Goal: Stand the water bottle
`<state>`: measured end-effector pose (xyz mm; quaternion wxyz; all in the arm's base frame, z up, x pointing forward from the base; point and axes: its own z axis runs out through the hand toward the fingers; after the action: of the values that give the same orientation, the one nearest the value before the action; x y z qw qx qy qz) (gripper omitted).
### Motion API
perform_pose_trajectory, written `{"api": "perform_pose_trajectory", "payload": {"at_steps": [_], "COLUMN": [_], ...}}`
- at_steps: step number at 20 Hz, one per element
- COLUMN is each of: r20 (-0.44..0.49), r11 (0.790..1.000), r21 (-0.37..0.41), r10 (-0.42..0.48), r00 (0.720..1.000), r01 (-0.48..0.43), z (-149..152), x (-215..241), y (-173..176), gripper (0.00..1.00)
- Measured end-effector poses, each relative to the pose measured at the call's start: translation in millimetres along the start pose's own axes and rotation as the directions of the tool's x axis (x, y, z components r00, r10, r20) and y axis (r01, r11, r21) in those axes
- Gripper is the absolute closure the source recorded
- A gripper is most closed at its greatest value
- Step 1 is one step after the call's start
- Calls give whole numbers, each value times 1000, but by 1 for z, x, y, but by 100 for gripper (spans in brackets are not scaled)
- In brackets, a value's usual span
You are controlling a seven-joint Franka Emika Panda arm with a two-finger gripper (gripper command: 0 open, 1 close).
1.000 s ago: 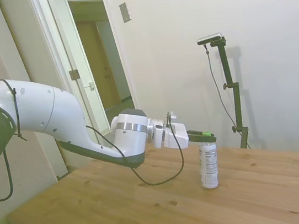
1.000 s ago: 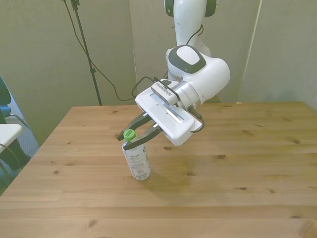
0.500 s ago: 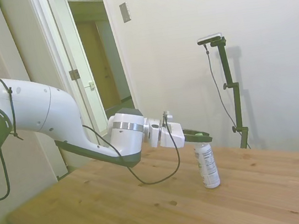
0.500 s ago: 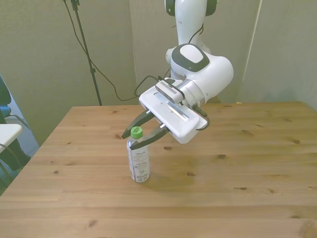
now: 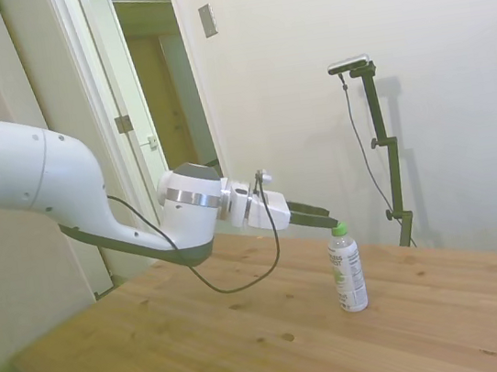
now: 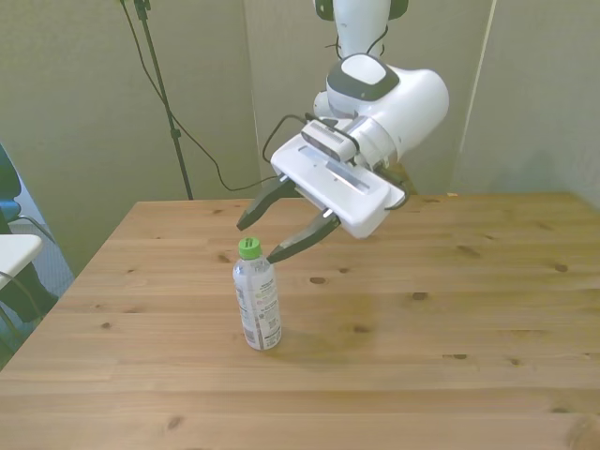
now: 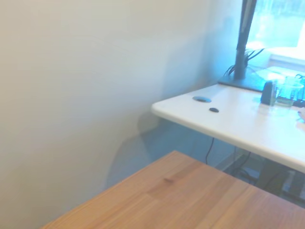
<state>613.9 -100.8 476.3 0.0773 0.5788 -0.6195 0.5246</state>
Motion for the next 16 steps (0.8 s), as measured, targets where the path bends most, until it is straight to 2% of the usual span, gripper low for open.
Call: {"api": "perform_pose_trajectory", "payload": {"at_steps": [4, 8, 10, 13, 16], "r20": [152, 315, 395, 503, 606], "r11": [999, 991, 986, 972, 948], "r21": [1, -13, -16, 7, 30], "r10": [-53, -120, -149, -206, -269], "r00": [987, 942, 906, 839, 748], "r01": [53, 130, 169, 235, 317], "z": [-38, -66, -76, -94, -113], "x": [30, 36, 33, 27, 28], "y": [-2, 16, 22, 27, 31], "gripper": [0, 0, 0, 0, 0]}}
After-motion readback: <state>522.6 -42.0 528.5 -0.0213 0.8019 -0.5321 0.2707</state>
